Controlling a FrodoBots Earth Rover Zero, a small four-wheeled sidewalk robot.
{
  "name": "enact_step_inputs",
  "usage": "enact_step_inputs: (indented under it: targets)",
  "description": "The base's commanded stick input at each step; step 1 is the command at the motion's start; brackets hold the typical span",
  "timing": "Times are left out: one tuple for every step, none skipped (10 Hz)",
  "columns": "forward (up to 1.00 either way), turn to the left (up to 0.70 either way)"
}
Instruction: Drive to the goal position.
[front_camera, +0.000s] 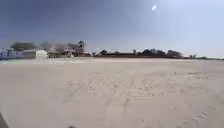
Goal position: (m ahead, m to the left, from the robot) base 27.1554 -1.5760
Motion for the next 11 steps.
enact_step_inputs:
  targets:
    - [0.7, 0.0]
    - [0.7, 0.0]
    - [0.7, 0.0]
    - [0.7, 0.0]
    - [0.7, 0.0]
    - [0.7, 0.0]
    - [0.7, 0.0]
    - [0.7, 0.0]
    - [0.7, 0.0]
    - [0.7, 0.0]
    - [0.7, 0.0]
